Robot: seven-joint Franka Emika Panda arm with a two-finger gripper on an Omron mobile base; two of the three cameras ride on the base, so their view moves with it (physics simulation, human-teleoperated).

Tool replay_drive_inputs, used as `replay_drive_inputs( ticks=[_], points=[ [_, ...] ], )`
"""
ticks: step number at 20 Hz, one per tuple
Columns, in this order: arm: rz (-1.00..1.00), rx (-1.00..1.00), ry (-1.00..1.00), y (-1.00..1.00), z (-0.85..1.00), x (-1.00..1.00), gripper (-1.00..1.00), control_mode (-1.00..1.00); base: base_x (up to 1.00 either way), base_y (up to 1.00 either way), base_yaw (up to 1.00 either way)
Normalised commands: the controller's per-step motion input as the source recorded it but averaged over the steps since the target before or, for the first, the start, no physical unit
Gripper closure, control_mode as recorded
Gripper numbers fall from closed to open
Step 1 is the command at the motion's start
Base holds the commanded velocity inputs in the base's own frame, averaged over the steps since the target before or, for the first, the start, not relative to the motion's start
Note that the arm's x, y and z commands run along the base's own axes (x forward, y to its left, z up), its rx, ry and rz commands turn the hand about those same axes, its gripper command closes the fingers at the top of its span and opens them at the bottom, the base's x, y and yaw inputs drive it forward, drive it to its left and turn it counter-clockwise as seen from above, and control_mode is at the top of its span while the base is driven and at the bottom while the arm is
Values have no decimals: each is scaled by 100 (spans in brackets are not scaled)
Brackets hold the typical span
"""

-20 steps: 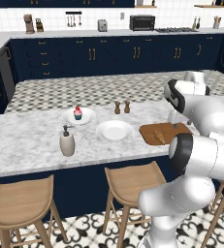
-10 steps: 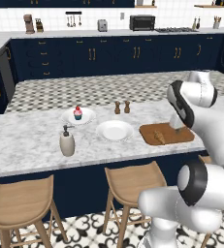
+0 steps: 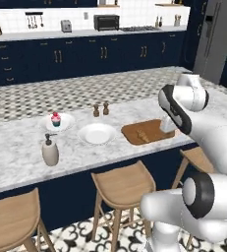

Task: From the different types of pastries on the counter, select a croissant and place it on the cutting board. Then retrieve a jar of jam from the cabinet and place it alongside the croissant on the cutting board.

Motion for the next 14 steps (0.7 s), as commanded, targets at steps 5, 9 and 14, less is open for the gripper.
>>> replay_drive_inputs(
  ticks=[5,9,14],
  points=[
    [0,0,0,0,0,0,-100,100,-2,-9,-77],
    [0,0,0,0,0,0,-100,100,0,-45,-74],
    [0,0,0,0,0,0,-100,100,0,-54,-75]
  ],
)
